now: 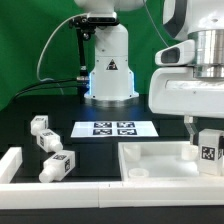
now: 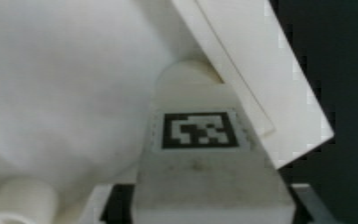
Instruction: Assemble one leg
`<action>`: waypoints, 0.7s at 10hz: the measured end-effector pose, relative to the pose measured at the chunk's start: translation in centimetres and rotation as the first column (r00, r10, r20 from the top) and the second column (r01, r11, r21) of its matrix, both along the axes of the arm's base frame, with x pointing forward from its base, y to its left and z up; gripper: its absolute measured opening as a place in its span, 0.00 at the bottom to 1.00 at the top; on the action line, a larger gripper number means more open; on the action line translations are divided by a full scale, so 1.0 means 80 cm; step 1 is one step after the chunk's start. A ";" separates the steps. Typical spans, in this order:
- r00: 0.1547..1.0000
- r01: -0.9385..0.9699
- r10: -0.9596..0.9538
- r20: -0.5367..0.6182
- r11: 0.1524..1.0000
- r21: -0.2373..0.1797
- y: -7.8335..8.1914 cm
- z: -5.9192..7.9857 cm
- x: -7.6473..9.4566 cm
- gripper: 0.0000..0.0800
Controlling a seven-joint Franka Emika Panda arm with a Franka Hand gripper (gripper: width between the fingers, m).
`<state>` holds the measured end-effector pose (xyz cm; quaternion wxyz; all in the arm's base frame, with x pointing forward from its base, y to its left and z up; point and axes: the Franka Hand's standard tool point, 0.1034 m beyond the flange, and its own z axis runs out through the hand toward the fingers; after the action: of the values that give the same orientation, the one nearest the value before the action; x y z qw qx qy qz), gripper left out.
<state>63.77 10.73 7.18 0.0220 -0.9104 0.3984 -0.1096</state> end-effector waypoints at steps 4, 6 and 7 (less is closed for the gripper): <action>0.871 0.488 -0.489 -0.030 0.859 0.153 -0.003 -0.002 -0.002 0.36; 0.760 0.645 -0.643 -0.093 0.730 0.224 -0.006 -0.002 -0.002 0.36; 0.712 0.697 -0.693 -0.113 0.678 0.234 -0.005 -0.003 -0.003 0.36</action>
Offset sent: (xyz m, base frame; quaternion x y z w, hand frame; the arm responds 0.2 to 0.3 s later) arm 0.0102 0.0162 -0.0027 0.0422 -0.0262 0.3551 0.9335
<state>63.52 10.34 6.98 0.0947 -0.6806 0.7248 -0.0498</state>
